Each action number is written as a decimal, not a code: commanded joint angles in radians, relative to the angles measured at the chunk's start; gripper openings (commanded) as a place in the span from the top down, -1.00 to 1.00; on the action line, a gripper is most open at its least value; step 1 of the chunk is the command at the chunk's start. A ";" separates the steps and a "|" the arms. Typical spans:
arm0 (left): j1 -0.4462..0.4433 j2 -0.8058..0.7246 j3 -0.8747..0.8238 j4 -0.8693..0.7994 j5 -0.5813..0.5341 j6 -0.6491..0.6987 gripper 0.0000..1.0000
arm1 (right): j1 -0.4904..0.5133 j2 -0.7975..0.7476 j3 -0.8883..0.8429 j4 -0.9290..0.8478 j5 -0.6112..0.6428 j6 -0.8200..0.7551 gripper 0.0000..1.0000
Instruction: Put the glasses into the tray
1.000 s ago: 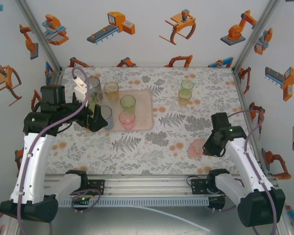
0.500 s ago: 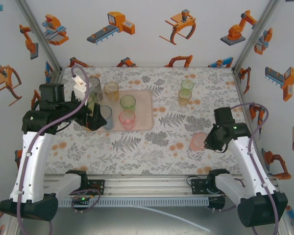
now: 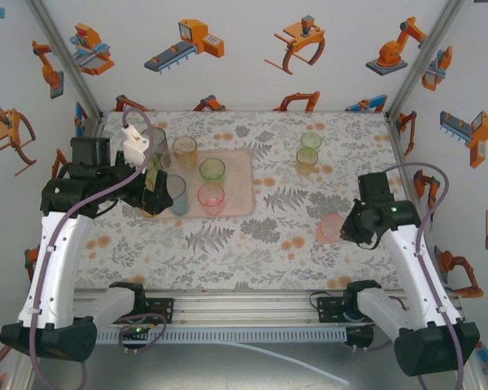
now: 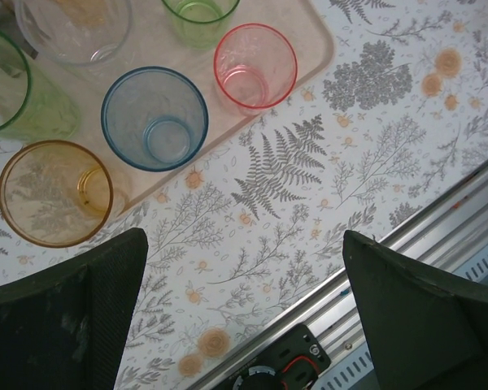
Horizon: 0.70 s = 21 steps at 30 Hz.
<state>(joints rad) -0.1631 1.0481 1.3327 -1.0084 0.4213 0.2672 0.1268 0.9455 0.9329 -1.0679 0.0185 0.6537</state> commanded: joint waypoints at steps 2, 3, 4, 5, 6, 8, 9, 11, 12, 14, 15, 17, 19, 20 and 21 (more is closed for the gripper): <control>-0.003 -0.032 -0.013 -0.023 -0.039 0.024 -0.94 | 0.005 0.022 0.081 -0.018 0.015 -0.056 1.00; -0.003 -0.036 -0.015 -0.021 -0.042 0.023 -0.94 | 0.008 0.026 0.096 -0.023 0.019 -0.064 1.00; -0.002 -0.036 -0.016 -0.019 -0.044 0.022 -0.94 | 0.010 0.032 0.113 -0.025 0.022 -0.071 1.00; -0.002 -0.037 -0.017 -0.021 -0.047 0.019 -0.94 | 0.011 0.037 0.129 -0.029 0.023 -0.078 1.00; -0.003 -0.036 -0.017 -0.023 -0.049 0.016 -0.94 | 0.014 0.043 0.146 -0.036 0.023 -0.086 1.00; -0.003 -0.036 -0.017 -0.026 -0.052 0.011 -0.94 | 0.019 0.062 0.181 -0.049 0.023 -0.100 1.00; -0.002 -0.035 -0.018 -0.029 -0.052 0.009 -0.94 | 0.023 0.075 0.198 -0.056 0.027 -0.110 1.00; -0.001 -0.040 -0.023 -0.029 -0.052 0.006 -0.94 | 0.036 0.089 0.224 -0.060 0.037 -0.118 1.00; -0.003 -0.043 -0.026 -0.029 -0.052 0.006 -0.94 | 0.041 0.095 0.237 -0.057 0.041 -0.117 1.00; -0.003 -0.049 -0.029 -0.028 -0.046 0.006 -0.94 | 0.052 0.110 0.266 -0.054 0.042 -0.117 1.00; -0.001 -0.049 -0.027 -0.026 -0.042 0.005 -0.94 | 0.058 0.121 0.286 -0.055 0.045 -0.118 1.00; -0.003 -0.045 -0.022 -0.027 -0.037 0.003 -0.94 | 0.074 0.148 0.325 -0.057 0.055 -0.120 1.00; -0.003 -0.046 -0.019 -0.025 -0.022 -0.003 -0.94 | 0.102 0.183 0.372 -0.061 0.070 -0.125 1.00; -0.003 -0.045 -0.018 -0.022 -0.015 -0.005 -0.94 | 0.114 0.201 0.392 -0.062 0.077 -0.129 1.00; -0.003 -0.048 -0.016 -0.020 -0.005 -0.009 -0.94 | 0.128 0.223 0.420 -0.063 0.087 -0.133 1.00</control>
<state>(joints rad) -0.1631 1.0153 1.3144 -1.0183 0.3813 0.2695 0.2249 1.1355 1.2827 -1.1194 0.0692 0.5465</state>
